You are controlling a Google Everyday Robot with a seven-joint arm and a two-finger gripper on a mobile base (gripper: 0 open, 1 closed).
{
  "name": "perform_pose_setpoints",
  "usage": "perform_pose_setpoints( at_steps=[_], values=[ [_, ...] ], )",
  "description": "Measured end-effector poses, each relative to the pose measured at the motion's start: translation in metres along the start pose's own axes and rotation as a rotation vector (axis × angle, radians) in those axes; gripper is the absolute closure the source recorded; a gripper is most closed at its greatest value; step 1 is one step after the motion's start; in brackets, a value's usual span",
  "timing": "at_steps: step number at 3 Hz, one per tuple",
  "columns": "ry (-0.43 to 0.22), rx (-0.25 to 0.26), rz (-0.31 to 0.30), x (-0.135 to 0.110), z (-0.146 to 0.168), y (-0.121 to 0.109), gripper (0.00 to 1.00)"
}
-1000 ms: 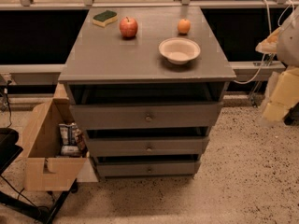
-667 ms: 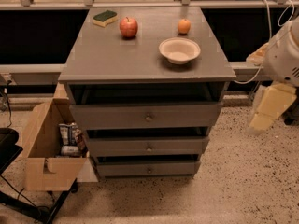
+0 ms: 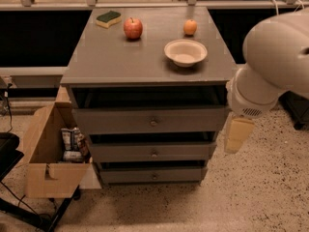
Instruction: Open top drawer
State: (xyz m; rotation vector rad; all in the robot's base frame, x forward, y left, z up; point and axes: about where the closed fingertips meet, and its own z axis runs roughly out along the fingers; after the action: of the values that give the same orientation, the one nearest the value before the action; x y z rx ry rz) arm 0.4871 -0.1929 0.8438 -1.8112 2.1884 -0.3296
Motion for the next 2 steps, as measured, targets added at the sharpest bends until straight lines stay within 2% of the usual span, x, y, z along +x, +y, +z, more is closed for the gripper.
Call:
perform_pose_setpoints(
  at_steps=[1, 2],
  values=[
    [0.074, 0.033, -0.022, -0.003, 0.057, -0.014, 0.0],
    [0.11, 0.048, -0.032, -0.008, 0.101, -0.027, 0.0]
  ],
)
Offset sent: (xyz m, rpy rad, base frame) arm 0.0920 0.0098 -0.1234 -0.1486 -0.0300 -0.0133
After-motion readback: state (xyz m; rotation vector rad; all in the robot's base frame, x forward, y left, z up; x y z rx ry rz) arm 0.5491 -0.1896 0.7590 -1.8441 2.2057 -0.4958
